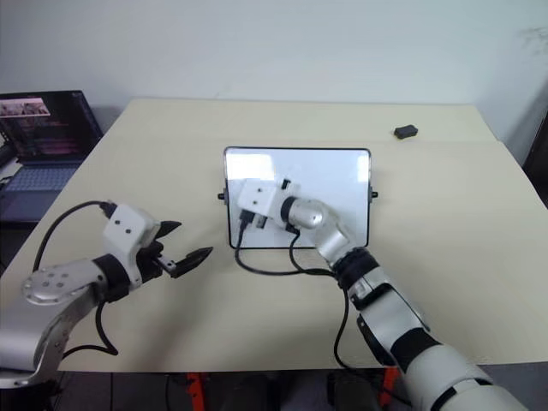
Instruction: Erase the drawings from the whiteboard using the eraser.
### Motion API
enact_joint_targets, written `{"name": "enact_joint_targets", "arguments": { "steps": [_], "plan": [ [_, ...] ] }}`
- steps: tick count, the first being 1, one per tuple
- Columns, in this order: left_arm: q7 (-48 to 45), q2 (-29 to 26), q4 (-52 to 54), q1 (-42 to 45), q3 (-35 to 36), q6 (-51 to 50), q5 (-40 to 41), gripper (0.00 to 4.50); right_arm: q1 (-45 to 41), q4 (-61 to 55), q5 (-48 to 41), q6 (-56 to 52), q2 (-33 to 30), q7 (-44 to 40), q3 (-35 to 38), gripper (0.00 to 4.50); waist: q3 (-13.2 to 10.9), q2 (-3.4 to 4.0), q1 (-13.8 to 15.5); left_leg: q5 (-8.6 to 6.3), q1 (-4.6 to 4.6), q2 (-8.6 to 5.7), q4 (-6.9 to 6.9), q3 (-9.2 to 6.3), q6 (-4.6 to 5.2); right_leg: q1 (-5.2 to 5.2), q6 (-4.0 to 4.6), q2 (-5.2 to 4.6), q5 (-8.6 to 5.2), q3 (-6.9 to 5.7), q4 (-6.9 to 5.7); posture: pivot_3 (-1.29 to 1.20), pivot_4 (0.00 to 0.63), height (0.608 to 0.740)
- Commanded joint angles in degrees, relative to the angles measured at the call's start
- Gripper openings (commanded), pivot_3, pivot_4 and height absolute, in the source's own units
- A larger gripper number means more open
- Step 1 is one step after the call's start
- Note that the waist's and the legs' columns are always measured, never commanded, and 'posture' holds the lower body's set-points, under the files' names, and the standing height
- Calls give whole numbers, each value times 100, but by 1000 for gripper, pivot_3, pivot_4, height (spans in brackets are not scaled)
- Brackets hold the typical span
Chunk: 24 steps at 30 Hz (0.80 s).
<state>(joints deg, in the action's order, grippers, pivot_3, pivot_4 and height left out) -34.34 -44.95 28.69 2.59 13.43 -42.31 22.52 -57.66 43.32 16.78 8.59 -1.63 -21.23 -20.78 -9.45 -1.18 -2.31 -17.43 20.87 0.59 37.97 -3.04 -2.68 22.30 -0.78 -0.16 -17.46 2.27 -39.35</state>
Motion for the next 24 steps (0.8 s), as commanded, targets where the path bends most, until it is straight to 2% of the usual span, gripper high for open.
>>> {"name": "enact_joint_targets", "arguments": {
  "steps": [1, 4, 10, 12, 20, 24],
  "plan": [
    [23, -41, 210, 27, 112, 22, 2, 4500, -166, 76, -5, 218, -14, 278, 185, 1101, 0, 0, -8, 0, 1, 0, -1, 1, 0, 0, 0, 0, 0, 0, 4, 0, 150, 740],
    [20, -36, 214, 27, 96, 24, 6, 4500, -70, 121, -6, 132, -14, 53, 104, 1101, 0, 0, -24, -1, 5, 2, -7, 2, 1, 0, 0, 1, 0, 0, 19, 0, 150, 740],
    [2, -36, 156, 69, 74, 42, 7, 4500, 543, -370, 4, -174, -138, -1215, -386, 1101, 1, -2, -34, -1, 3, 2, -7, 1, 2, -5, 0, 0, 0, -1, 22, 0, 150, 740],
    [-4, -39, 141, 79, 72, 46, 6, 4500, 674, -580, 1, -245, -166, -1403, -441, 1101, 1, -1, -34, -1, 3, 2, -6, 0, 2, -5, 0, 0, 0, -1, 19, 0, 150, 740],
    [-64, -31, 37, 222, 41, 51, 61, 4500, 619, -1117, -308, -201, -88, -692, 208, 1101, -1, 0, 0, 0, 3, 1, -1, -4, 0, -2, 0, 0, 0, -4, 7, 0, 150, 740],
    [-325, 44, -41, 436, -46, 282, 227, 4500, 1183, -2521, -1019, -771, -176, -998, 666, 1100, 0, -1, 42, -1, 12, 1, -5, -5, 0, -2, 0, 0, 0, -6, 25, 0, 150, 740]
  ]
}}
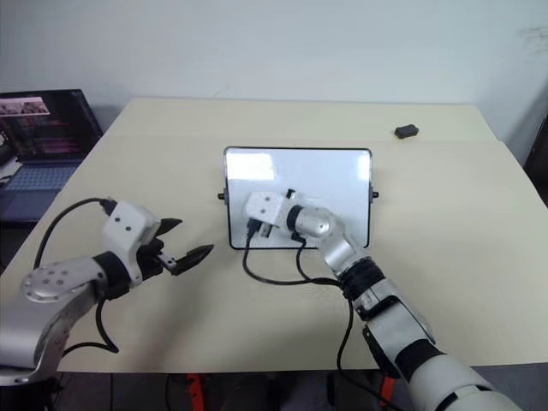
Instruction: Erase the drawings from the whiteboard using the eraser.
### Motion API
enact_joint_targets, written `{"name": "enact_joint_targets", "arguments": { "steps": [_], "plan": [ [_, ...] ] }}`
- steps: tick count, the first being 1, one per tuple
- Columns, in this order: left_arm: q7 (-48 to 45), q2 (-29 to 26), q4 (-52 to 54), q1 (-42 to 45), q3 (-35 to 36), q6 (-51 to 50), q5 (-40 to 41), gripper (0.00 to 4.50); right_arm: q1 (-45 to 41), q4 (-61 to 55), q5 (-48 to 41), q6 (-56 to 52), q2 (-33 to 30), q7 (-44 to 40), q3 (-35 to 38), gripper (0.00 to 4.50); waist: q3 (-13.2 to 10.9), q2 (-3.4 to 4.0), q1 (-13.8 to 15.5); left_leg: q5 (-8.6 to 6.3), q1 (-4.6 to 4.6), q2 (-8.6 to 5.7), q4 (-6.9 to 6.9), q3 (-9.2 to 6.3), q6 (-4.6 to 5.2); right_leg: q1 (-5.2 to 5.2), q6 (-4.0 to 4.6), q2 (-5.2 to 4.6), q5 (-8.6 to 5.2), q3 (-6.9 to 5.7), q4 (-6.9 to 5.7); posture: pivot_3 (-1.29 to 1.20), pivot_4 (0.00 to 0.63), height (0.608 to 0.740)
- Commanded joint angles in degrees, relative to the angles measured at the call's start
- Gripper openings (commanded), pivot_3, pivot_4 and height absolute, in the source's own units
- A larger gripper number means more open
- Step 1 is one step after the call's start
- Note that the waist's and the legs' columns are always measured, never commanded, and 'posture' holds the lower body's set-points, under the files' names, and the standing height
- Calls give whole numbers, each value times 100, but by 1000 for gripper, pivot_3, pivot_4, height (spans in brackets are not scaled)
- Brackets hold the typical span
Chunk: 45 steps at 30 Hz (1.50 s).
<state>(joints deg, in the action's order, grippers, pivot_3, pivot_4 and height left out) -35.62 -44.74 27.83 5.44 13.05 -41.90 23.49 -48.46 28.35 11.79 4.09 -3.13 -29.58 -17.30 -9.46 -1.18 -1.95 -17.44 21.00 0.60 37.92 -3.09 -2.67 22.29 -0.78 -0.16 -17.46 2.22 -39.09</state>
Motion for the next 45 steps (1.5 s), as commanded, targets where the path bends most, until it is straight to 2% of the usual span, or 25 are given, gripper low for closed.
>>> {"name": "enact_joint_targets", "arguments": {
  "steps": [1, 6, 10, 15, 18, 22, 27, 42, 45],
  "plan": [
    [-290, 55, 83, 203, -41, 271, 227, 4500, 451, -1443, -693, -548, -62, -266, 383, 1099, 0, 0, 10, -1, 3, 1, -1, -1, -1, 1, -1, 0, 0, -1, 5, 0, 150, 740],
    [-653, 218, 212, 452, -332, 404, 530, 4500, 1627, -3633, -1283, -2094, -590, -578, 637, 1095, 0, 0, 38, -6, 31, 1, -2, -6, -6, 14, -2, -1, -1, -4, 17, 0, 150, 740],
    [-1023, 222, 180, 697, -622, 359, 777, 4500, 2589, -4957, -1495, -3187, -1106, -397, 1033, 1093, 0, 0, 36, -6, 56, -2, 8, -5, -4, 40, -2, -3, -1, -2, 10, 0, 150, 740],
    [-1524, 325, 48, 1094, -1131, 457, 943, 4500, 3506, -5976, -1621, -4141, -1481, -10, 1624, 1092, 0, 0, 15, -4, 53, -1, 8, -6, -2, 39, -3, 2, -2, -2, 2, 0, 150, 740],
    [-1936, 586, -356, 1733, -1818, 696, 717, 4500, 4249, -6428, -1501, -4702, -1563, 431, 2111, 1092, 1, -1, 35, -4, 51, -3, 11, -10, -2, 33, -4, 5, -2, -6, 5, 0, 150, 740],
    [-2363, 948, -849, 2444, -2533, 1027, 406, 4500, 4729, -6394, -1422, -5096, -1302, 1087, 2496, 1092, 1, 0, 50, -2, 50, -10, 18, -7, -1, 27, -5, 5, -3, -1, 5, 0, 150, 740],
    [-2799, 1169, -1112, 2712, -3001, 1344, 192, 4500, 4804, -6160, -1486, -5178, -998, 1629, 2855, 1092, 2, 5, -54, -2, 40, 1, 11, 11, -1, 28, -5, 20, -3, 19, 1, 0, 150, 740],
    [-2677, 1173, -1097, 2369, -2986, 1514, -99, 4500, 4152, -5118, -1975, -4991, -1208, 1616, 3115, 1092, 1, 7, 13, -2, 42, 1, 14, 4, 1, 24, -5, 23, -3, 15, 4, 0, 150, 740],
    [-2601, 1175, -1044, 2301, -2952, 1494, -118, 4500, 4126, -4929, -1997, -4860, -1233, 1636, 3118, 2069, 1, 7, 14, -2, 42, 0, 16, 5, 1, 24, -5, 22, -3, 16, 2, 0, 150, 740]
  ]
}}
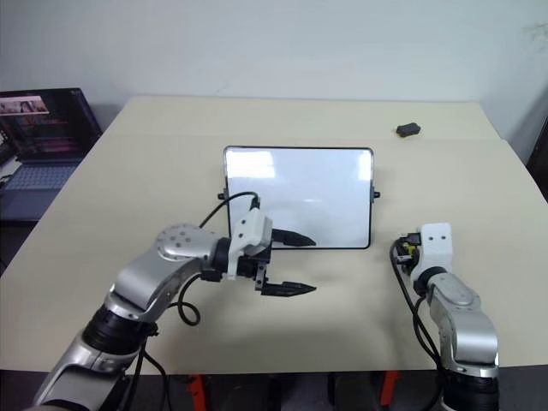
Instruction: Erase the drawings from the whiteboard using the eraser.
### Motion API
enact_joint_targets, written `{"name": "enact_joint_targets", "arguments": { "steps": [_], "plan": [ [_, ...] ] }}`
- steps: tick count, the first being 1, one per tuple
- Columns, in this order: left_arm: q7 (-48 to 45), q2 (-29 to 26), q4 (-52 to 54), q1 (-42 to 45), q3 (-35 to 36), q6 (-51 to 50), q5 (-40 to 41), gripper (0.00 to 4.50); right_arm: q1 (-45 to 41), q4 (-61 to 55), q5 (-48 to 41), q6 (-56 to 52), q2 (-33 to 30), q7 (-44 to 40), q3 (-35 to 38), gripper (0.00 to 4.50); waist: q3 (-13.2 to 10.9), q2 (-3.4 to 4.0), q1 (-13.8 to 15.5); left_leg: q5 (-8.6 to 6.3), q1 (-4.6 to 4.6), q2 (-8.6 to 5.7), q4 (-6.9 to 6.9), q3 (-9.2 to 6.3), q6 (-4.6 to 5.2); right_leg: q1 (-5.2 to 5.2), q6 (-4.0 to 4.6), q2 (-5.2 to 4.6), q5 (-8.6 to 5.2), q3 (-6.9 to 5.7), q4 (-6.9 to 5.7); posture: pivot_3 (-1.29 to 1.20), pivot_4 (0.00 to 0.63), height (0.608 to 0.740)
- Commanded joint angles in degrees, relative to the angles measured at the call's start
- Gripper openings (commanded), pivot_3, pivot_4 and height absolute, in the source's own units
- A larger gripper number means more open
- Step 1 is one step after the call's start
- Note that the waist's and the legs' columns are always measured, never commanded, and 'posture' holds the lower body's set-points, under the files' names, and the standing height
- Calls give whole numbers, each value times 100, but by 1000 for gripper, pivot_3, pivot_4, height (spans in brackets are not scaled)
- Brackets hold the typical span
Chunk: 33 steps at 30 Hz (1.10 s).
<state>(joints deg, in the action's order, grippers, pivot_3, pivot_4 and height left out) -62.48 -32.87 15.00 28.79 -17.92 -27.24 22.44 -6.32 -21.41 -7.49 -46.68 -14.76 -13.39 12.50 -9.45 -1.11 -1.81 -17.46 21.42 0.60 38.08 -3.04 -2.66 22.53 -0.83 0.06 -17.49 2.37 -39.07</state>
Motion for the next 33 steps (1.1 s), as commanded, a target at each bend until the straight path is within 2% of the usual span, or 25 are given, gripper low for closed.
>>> {"name": "enact_joint_targets", "arguments": {
  "steps": [1, 7, 13, 16, 18, 20, 24, 26, 33],
  "plan": [
    [112, -20, 265, -64, 158, 18, -10, 4500, -94, 100, -82, 254, -81, 17, 133, 2398, 0, 0, 0, 0, -1, 0, 1, 0, 0, 0, 0, 0, 0, 0, -1, 0, 150, 740],
    [388, -145, 423, -366, 400, -139, 53, 4500, -147, 155, -99, 491, -115, 82, 119, 4475, 1, 2, -9, 0, -2, 2, 0, 0, 0, 0, 0, 0, 0, 0, -3, 0, 150, 740],
    [1391, -87, 502, -926, 1451, -504, 203, 4500, -94, -396, -201, 869, 108, 281, 186, 4475, 1, 2, -2, 0, -3, 5, 0, -5, 0, 0, 0, 0, 0, -3, -4, 0, 150, 740],
    [1963, 91, 926, -1380, 1924, -796, 376, 4500, 177, -896, -95, 1381, 158, 307, 109, 4475, 2, 3, 5, 0, 0, 4, 0, -5, 0, 0, -1, -3, 0, -3, -1, 0, 150, 740],
    [2271, 167, 1305, -1802, 2182, -910, 453, 4500, 540, -1324, -82, 1704, 199, 279, 100, 4475, 2, 2, 10, 0, 5, 1, -1, -5, -1, 2, -3, -9, -2, -3, 4, 0, 150, 740],
    [2642, 306, 1724, -2316, 2459, -989, 504, 4500, 1330, -1865, -256, 2169, 277, 3, 67, 4475, 4, 3, 18, 0, 7, 1, -2, -5, -2, 3, -5, -11, -3, -3, 5, 0, 150, 740],
    [3486, 780, 2006, -2747, 2577, -928, 298, 4500, 2589, -2019, -390, 3287, 530, -324, 13, 4475, 10, 2, 62, -1, 8, -1, -1, -15, -2, 0, -10, -16, -6, -9, 1, 0, 150, 740],
    [3833, 980, 2082, -2876, 2623, -808, 148, 4500, 3073, -1886, -400, 3807, 674, -464, -186, 4475, 10, 2, 54, -2, -31, -4, 1, -13, 0, -38, -11, -19, -5, -6, 1, 0, 150, 740],
    [4810, 1492, 2181, -3297, 2729, -566, -376, 4500, 3553, -1296, -355, 4560, 688, -760, -678, 4475, 11, 4, -9, 0, -149, 2, -11, 6, 3, -134, -34, -7, -24, 11, 4, 0, 150, 740]
  ]
}}
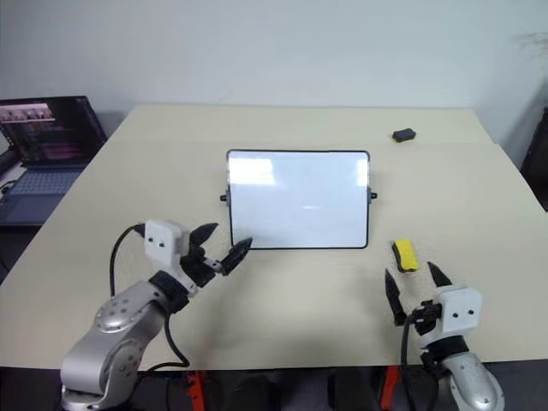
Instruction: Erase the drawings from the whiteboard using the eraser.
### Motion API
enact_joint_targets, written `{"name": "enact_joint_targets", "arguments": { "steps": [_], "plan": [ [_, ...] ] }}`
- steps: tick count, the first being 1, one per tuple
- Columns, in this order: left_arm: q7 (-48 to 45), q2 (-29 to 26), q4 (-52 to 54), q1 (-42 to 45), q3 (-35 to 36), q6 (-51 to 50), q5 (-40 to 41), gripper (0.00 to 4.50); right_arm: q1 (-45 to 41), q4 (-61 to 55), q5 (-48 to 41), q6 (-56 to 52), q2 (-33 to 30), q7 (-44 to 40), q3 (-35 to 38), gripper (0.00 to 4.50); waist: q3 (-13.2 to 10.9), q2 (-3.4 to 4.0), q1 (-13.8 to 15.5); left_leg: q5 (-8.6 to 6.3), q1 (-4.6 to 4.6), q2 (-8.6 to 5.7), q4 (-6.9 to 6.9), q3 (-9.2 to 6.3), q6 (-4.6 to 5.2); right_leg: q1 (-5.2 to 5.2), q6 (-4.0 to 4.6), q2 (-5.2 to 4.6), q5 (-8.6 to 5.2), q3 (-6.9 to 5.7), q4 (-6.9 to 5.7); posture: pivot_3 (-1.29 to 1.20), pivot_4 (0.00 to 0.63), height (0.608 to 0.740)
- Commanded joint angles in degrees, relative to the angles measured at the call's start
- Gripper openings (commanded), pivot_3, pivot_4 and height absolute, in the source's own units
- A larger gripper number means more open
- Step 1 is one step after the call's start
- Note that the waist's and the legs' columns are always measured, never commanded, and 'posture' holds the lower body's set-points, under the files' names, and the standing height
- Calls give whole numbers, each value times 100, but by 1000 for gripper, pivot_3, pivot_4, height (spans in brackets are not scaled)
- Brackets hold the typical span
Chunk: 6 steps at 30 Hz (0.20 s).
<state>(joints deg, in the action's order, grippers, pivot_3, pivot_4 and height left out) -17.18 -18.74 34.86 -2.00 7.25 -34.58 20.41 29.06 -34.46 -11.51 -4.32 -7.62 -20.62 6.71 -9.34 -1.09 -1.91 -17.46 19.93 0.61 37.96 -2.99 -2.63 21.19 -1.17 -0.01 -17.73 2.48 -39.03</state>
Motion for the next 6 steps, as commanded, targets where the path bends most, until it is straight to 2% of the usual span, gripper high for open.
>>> {"name": "enact_joint_targets", "arguments": {
  "steps": [1, 6],
  "plan": [
    [383, 143, 162, -378, 255, 209, -232, 4500, 41, 77, 119, 381, -62, -46, -154, 4475, 1, 2, -1, 0, -2, 0, 0, 1, -1, 0, 0, 1, 0, 2, -1, 0, 150, 740],
    [752, 396, 96, -700, 287, 263, -408, 4500, -344, 202, 21, 170, -289, -7, -7, 4475, -1, -4, 30, -1, 10, -5, -2, 0, -2, 7, 4, -3, 0, 3, 4, 0, 150, 740]
  ]
}}
